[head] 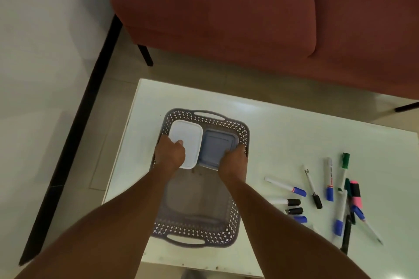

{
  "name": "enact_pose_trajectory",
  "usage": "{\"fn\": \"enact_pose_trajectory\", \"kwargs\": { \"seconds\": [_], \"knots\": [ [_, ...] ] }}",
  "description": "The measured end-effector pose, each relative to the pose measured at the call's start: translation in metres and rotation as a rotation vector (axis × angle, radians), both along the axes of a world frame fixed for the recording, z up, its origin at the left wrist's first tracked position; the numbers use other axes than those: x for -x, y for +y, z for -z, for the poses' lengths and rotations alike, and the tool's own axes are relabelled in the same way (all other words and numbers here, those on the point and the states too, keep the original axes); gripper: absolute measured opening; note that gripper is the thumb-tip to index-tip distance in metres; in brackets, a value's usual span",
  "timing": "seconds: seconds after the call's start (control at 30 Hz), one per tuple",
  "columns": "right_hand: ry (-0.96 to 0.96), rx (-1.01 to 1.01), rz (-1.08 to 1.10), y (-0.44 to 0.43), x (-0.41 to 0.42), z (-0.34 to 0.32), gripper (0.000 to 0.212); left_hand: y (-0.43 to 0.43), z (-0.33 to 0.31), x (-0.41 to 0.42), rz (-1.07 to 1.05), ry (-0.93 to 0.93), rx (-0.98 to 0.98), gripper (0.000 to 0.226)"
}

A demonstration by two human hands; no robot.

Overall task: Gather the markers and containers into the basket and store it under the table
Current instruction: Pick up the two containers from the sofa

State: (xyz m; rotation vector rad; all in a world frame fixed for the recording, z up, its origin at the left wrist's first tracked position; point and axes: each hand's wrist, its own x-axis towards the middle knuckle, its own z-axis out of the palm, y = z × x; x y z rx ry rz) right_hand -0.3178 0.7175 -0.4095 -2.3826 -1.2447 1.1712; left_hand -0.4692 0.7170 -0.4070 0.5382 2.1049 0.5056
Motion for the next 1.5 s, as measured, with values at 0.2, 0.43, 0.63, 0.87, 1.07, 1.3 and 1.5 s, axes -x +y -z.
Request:
{"fn": "enact_pose_trajectory", "kwargs": {
  "seconds": [0.2, 0.43, 0.63, 0.87, 1.07, 1.3, 1.5],
  "knots": [
    [-0.097, -0.232, -0.123, -0.03, 0.006, 0.002, 0.058, -0.002, 0.002, -0.011, -0.019, 0.143, -0.099, 0.048],
    [0.307, 0.099, 0.436, -0.066, 0.024, 0.001, 0.02, -0.052, -0.008, -0.051, -0.018, 0.445, -0.095, 0.058],
    [0.885, 0.205, 0.87, -0.035, 0.027, 0.02, 0.023, -0.046, 0.013, -0.052, -0.658, -0.366, -0.051, 0.026],
    [0.873, 0.157, 1.034, -0.018, 0.019, 0.013, 0.024, -0.022, 0.015, -0.048, -0.78, -0.473, -0.146, 0.011],
    [0.863, 0.132, 1.109, -0.009, 0.024, 0.014, 0.03, -0.023, 0.02, -0.046, -0.741, -0.424, -0.159, 0.018],
    [0.794, 0.123, 1.11, -0.008, 0.027, 0.015, 0.025, -0.028, 0.025, -0.043, -0.742, -0.444, -0.185, 0.012],
    [0.757, 0.16, 1.002, -0.012, 0.016, 0.017, 0.008, -0.036, 0.027, -0.041, -0.711, -0.531, -0.147, 0.021]
  ]
}}
